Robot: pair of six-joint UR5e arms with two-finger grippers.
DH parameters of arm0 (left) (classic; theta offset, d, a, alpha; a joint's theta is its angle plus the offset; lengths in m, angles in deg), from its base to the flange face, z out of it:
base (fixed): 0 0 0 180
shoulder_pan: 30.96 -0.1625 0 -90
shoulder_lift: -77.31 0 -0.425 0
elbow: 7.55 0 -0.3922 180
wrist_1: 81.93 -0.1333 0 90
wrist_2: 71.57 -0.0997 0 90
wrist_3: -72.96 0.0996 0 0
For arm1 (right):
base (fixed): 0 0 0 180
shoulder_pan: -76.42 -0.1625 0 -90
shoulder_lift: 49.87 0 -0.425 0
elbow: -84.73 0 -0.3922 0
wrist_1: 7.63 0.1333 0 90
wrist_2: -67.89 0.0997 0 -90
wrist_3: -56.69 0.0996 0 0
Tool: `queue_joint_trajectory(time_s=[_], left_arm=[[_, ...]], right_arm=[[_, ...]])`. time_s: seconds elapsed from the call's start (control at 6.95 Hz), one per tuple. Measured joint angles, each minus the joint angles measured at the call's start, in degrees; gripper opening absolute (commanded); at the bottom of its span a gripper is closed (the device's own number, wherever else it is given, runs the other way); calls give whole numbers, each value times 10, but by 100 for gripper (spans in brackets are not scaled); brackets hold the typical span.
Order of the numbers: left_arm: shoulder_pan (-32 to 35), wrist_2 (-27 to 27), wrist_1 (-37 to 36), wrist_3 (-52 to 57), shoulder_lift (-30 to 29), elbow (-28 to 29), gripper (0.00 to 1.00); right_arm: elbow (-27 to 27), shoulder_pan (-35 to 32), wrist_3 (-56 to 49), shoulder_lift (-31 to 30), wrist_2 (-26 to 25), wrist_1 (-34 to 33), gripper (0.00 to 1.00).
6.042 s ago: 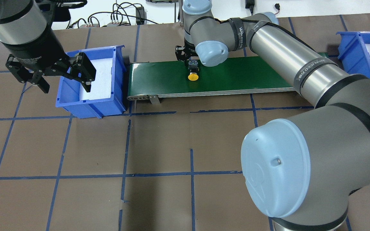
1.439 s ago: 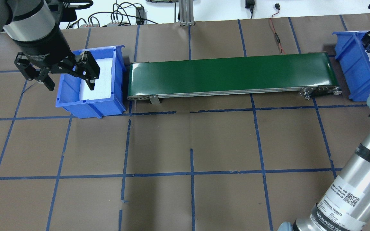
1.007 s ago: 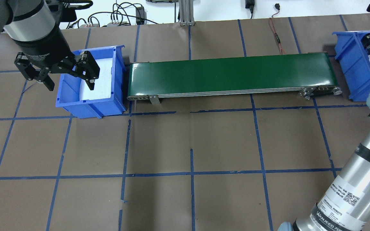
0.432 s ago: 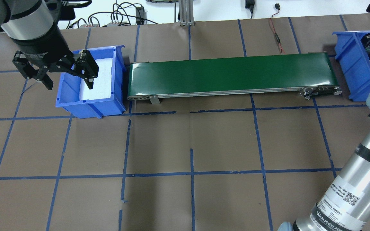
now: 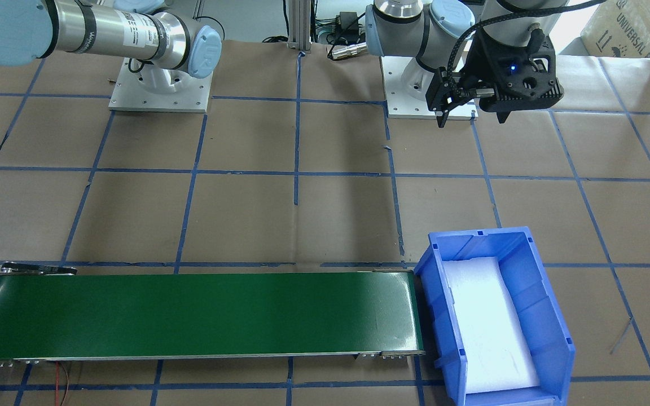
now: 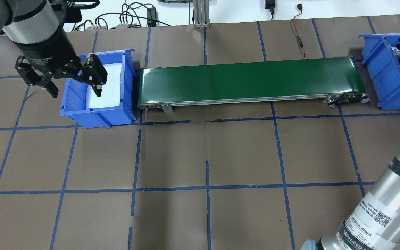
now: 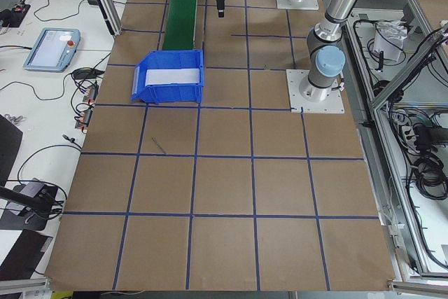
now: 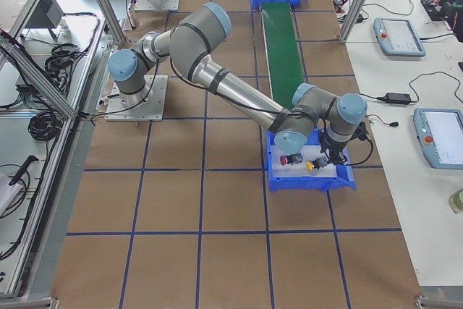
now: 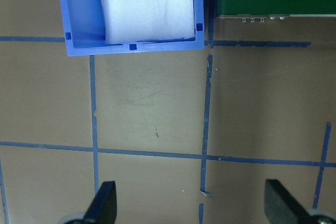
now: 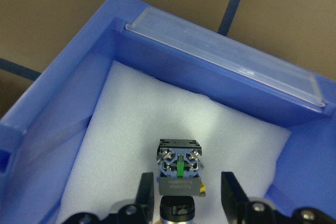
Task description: Transport two buttons from left to right
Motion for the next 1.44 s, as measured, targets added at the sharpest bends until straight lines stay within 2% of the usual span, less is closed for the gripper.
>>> queue_joint_trajectory(time_s=[0.29, 0.58, 0.72, 0.86, 1.15, 1.29, 1.44], left_arm=[[3, 0, 0, -1, 0, -1, 100], [3, 1, -1, -4, -1, -3, 100], [3, 1, -1, -5, -1, -1, 100], [3, 2, 0, -5, 3, 3, 100], [3, 4, 3, -5, 14, 4, 100], [3, 5, 3, -6, 16, 3, 100], [3, 6, 2, -6, 16, 1, 100]], right_arm=[[4, -8, 1, -50, 5, 43, 62], [12, -68, 25, -89, 20, 66, 66], [19, -110, 60, -105, 22, 73, 75], [31, -152, 106, -123, 25, 77, 79], [73, -224, 179, -162, 35, 74, 79], [99, -254, 226, -186, 37, 75, 84], [128, -278, 289, -214, 38, 77, 84]])
